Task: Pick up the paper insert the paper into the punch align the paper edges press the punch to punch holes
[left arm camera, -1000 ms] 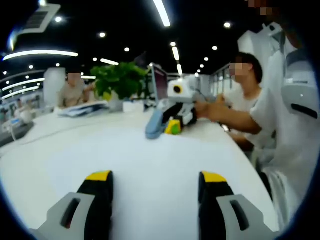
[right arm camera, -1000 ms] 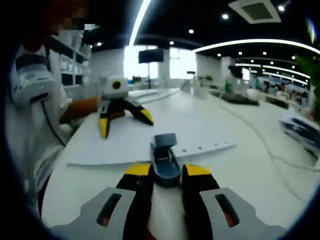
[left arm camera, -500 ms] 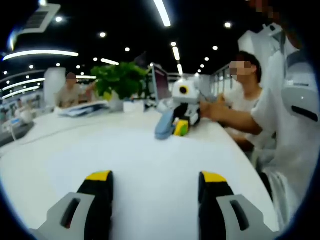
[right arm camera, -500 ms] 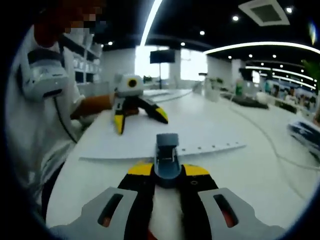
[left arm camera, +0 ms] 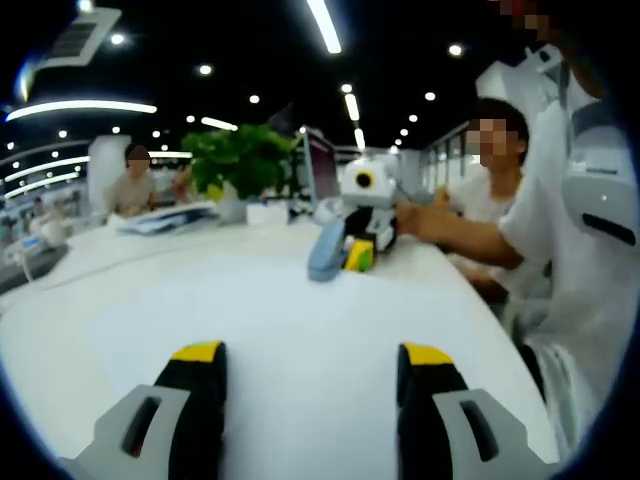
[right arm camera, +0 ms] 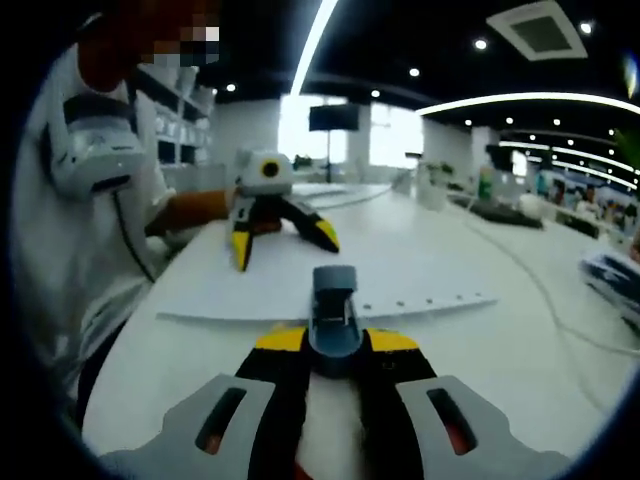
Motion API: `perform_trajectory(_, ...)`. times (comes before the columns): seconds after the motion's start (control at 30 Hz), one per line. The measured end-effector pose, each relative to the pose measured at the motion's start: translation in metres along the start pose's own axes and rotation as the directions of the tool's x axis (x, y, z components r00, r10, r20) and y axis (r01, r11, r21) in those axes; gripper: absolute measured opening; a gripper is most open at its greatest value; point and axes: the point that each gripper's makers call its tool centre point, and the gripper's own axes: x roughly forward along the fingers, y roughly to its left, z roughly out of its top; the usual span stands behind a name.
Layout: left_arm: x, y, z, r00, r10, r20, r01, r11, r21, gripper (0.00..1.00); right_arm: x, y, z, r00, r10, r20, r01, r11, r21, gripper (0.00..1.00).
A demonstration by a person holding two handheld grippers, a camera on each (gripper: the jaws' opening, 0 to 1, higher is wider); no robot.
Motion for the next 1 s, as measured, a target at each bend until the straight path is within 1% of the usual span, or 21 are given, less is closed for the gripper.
perform_trajectory(0.3, 0.0, 0.0, 0.0, 1.0, 0.0, 0.0, 0.0, 1.0, 0.0, 0.69, 0.003, 0.001, 0.0, 1.0, 0.013, -0.007, -0.013, 1.0, -0.005, 0.23)
perform_trajectory(0.4, 0.0, 0.0, 0.0, 1.0, 0.0, 0.0, 0.0, 1.0, 0.0, 0.69, 0.002, 0.0, -0.001, 1.0, 0.009, -0.009, -0.009, 1.0, 0.006, 0.24)
perform_trajectory(0.47, 0.0, 0.0, 0.0, 1.0, 0.0, 0.0, 0.0, 1.0, 0.0, 0.69, 0.001, -0.001, -0.002, 1.0, 0.002, -0.014, -0.002, 1.0, 0.013, 0.26)
perform_trajectory(0.53, 0.0, 0.0, 0.0, 1.0, 0.0, 0.001, 0.0, 1.0, 0.0, 0.69, -0.001, -0.002, -0.004, 1.0, -0.016, -0.022, 0.016, 0.999, 0.029, 0.3)
perform_trajectory(0.57, 0.001, 0.0, 0.001, 1.0, 0.0, 0.003, 0.0, 1.0, 0.0, 0.69, -0.004, -0.005, -0.005, 0.999, -0.042, -0.026, 0.043, 0.998, 0.041, 0.32)
perform_trajectory(0.6, 0.001, 0.0, 0.001, 1.0, -0.001, 0.004, 0.001, 1.0, 0.001, 0.69, -0.007, -0.004, -0.006, 0.998, -0.05, -0.027, 0.051, 0.998, 0.044, 0.34)
perform_trajectory(0.67, 0.001, 0.0, 0.001, 1.0, -0.001, 0.005, 0.001, 1.0, 0.001, 0.69, -0.014, 0.001, -0.009, 0.997, -0.064, -0.032, 0.066, 0.997, 0.05, 0.35)
perform_trajectory(0.8, 0.001, -0.001, 0.001, 1.0, -0.002, 0.005, 0.002, 1.0, 0.001, 0.69, -0.027, 0.006, -0.012, 0.991, -0.134, -0.015, 0.135, 0.987, 0.084, 0.35)
perform_trajectory(0.83, 0.001, -0.001, 0.001, 1.0, -0.004, 0.005, 0.004, 1.0, 0.001, 0.69, -0.03, 0.008, -0.009, 0.987, -0.159, 0.001, 0.159, 0.983, 0.091, 0.35)
perform_trajectory(0.9, 0.001, -0.002, 0.001, 1.0, -0.013, 0.006, 0.013, 1.0, 0.007, 0.73, -0.034, 0.01, -0.004, 0.979, -0.201, 0.037, 0.196, 0.974, 0.114, 0.35)
perform_trajectory(0.93, 0.001, -0.004, 0.001, 1.0, -0.018, 0.006, 0.018, 1.0, 0.015, 0.74, -0.037, 0.011, 0.0, 0.972, -0.229, 0.061, 0.22, 0.967, 0.128, 0.35)
perform_trajectory(0.97, 0.0, -0.005, 0.002, 1.0, -0.02, 0.007, 0.02, 1.0, 0.021, 0.75, -0.041, 0.009, 0.005, 0.955, -0.286, 0.084, 0.273, 0.952, 0.139, 0.35)
perform_trajectory(1.0, -0.001, -0.005, 0.005, 1.0, -0.024, 0.018, 0.024, 1.0, 0.01, 0.75, -0.045, 0.008, 0.008, 0.939, -0.328, 0.1, 0.312, 0.939, 0.148, 0.35)
